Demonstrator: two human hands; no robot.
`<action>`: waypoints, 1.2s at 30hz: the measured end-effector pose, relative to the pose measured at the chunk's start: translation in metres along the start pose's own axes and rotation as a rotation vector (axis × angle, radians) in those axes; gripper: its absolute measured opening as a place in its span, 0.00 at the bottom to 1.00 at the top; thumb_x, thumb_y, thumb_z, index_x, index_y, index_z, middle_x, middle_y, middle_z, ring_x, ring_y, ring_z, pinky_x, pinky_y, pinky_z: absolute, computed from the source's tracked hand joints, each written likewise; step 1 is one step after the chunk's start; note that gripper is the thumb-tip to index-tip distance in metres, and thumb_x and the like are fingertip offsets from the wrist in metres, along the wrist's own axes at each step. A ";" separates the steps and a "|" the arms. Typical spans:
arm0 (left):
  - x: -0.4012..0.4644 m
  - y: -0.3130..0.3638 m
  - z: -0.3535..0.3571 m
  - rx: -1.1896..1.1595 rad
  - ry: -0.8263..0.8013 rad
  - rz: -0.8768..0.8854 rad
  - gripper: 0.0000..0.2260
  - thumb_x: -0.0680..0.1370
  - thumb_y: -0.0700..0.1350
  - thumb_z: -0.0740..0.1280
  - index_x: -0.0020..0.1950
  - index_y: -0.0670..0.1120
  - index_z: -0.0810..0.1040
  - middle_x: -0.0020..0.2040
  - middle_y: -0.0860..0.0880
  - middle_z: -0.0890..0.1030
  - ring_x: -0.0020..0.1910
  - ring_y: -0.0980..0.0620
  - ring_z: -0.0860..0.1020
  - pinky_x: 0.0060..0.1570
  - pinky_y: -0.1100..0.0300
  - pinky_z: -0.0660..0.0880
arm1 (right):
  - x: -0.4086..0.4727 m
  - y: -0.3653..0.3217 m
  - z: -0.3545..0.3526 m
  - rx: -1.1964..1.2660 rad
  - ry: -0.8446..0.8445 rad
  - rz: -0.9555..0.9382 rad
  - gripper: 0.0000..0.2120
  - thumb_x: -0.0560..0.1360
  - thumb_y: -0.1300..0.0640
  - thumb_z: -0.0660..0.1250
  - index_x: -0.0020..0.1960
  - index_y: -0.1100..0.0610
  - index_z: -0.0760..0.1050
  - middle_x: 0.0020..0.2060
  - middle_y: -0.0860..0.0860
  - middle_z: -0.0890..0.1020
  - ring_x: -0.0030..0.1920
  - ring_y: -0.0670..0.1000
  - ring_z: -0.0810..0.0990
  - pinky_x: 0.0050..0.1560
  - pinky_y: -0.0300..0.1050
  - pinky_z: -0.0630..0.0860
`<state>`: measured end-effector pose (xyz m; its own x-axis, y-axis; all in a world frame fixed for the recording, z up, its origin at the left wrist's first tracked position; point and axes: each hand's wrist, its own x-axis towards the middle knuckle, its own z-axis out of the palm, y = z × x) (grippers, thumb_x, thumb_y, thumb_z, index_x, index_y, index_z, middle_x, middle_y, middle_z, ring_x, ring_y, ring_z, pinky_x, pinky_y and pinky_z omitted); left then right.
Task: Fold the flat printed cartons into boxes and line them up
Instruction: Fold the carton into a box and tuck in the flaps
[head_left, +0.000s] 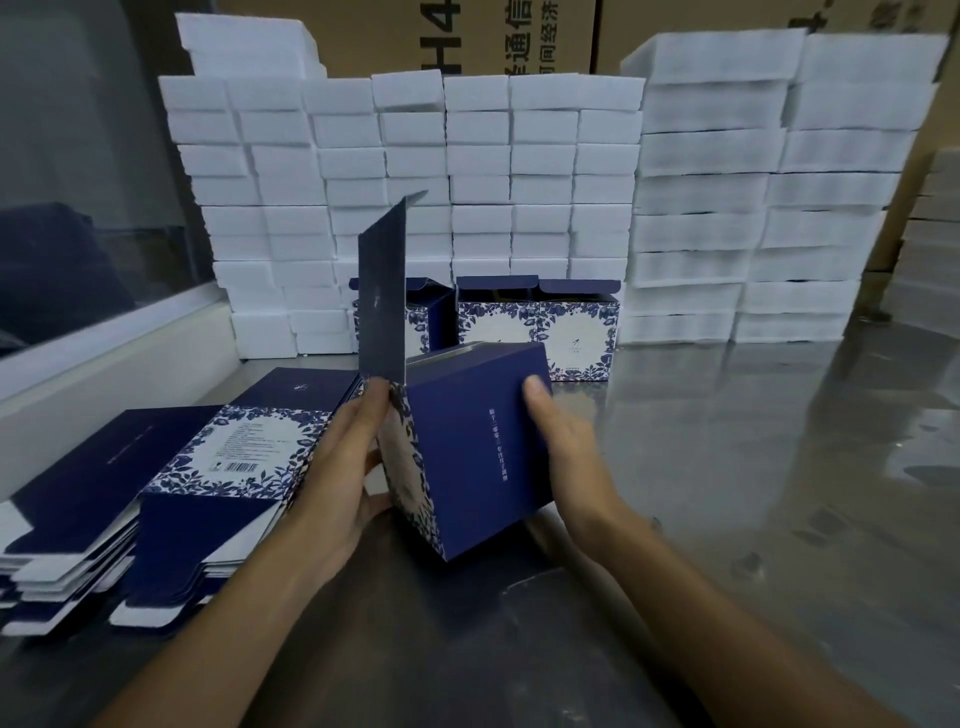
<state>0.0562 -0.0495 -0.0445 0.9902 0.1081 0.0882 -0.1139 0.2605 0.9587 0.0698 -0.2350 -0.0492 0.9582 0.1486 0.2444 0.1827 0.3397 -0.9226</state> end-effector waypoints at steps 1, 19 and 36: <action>0.000 0.000 0.000 -0.020 -0.021 -0.021 0.31 0.61 0.71 0.70 0.59 0.57 0.80 0.55 0.53 0.84 0.50 0.55 0.84 0.48 0.46 0.78 | 0.000 0.000 0.000 -0.035 0.019 -0.017 0.25 0.72 0.40 0.66 0.57 0.58 0.81 0.48 0.53 0.88 0.46 0.50 0.87 0.39 0.38 0.81; -0.001 0.000 0.000 -0.270 -0.118 -0.051 0.25 0.65 0.60 0.74 0.60 0.53 0.83 0.61 0.47 0.82 0.61 0.44 0.80 0.61 0.33 0.71 | 0.006 -0.003 0.003 -0.320 -0.012 -0.040 0.35 0.67 0.20 0.57 0.63 0.40 0.79 0.59 0.40 0.83 0.61 0.42 0.81 0.67 0.50 0.74; -0.006 -0.009 0.006 -0.203 -0.259 -0.240 0.31 0.61 0.59 0.76 0.62 0.52 0.81 0.64 0.45 0.80 0.60 0.39 0.80 0.57 0.32 0.74 | 0.009 -0.003 -0.002 -0.168 0.212 -0.267 0.27 0.69 0.32 0.65 0.53 0.54 0.77 0.41 0.39 0.83 0.43 0.37 0.81 0.41 0.29 0.74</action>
<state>0.0514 -0.0584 -0.0519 0.9751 -0.2179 -0.0418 0.1356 0.4361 0.8896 0.0781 -0.2366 -0.0454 0.8930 -0.1263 0.4319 0.4489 0.1808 -0.8751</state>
